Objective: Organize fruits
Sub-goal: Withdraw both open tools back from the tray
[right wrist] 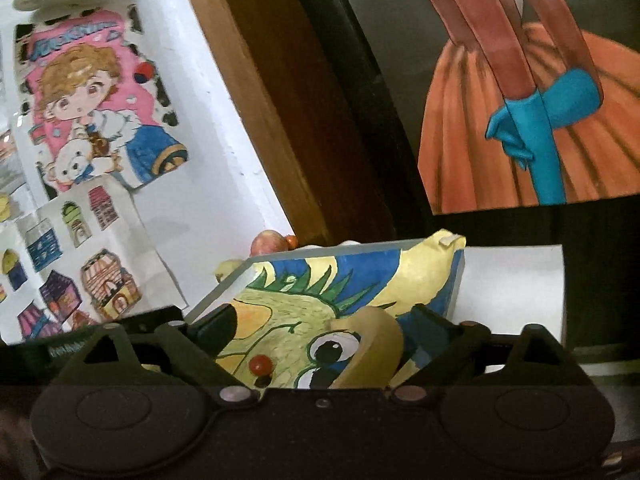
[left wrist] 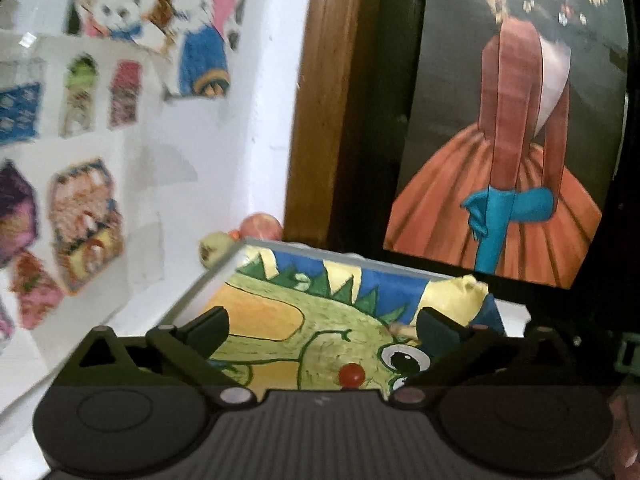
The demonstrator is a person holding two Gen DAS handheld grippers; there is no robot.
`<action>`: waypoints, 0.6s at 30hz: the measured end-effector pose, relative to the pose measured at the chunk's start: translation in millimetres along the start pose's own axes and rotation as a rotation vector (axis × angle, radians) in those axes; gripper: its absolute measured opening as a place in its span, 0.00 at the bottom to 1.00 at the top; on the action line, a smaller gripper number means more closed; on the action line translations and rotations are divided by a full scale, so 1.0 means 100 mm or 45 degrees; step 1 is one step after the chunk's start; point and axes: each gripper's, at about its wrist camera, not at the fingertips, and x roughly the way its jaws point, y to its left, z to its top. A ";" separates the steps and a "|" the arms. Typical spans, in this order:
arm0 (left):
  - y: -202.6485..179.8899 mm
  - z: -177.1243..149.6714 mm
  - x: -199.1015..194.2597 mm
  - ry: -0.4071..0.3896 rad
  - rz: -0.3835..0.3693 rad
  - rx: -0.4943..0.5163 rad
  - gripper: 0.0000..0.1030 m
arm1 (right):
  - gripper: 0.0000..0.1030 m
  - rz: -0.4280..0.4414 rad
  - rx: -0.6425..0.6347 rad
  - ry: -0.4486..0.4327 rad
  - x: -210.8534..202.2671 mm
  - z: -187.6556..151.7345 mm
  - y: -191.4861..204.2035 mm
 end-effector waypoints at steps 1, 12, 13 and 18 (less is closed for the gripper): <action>0.01 0.01 -0.10 -0.023 0.002 -0.004 1.00 | 0.95 -0.002 -0.015 -0.009 -0.07 0.00 0.04; -0.02 -0.10 -1.27 -0.219 0.016 0.027 1.00 | 0.99 -0.027 -0.212 -0.185 -1.10 -0.16 0.67; -0.02 -0.14 -1.37 -0.233 0.018 0.027 1.00 | 0.99 -0.032 -0.235 -0.202 -1.19 -0.20 0.73; -0.01 -0.33 -1.77 -0.258 0.036 0.040 1.00 | 0.99 -0.055 -0.325 -0.255 -1.60 -0.42 1.00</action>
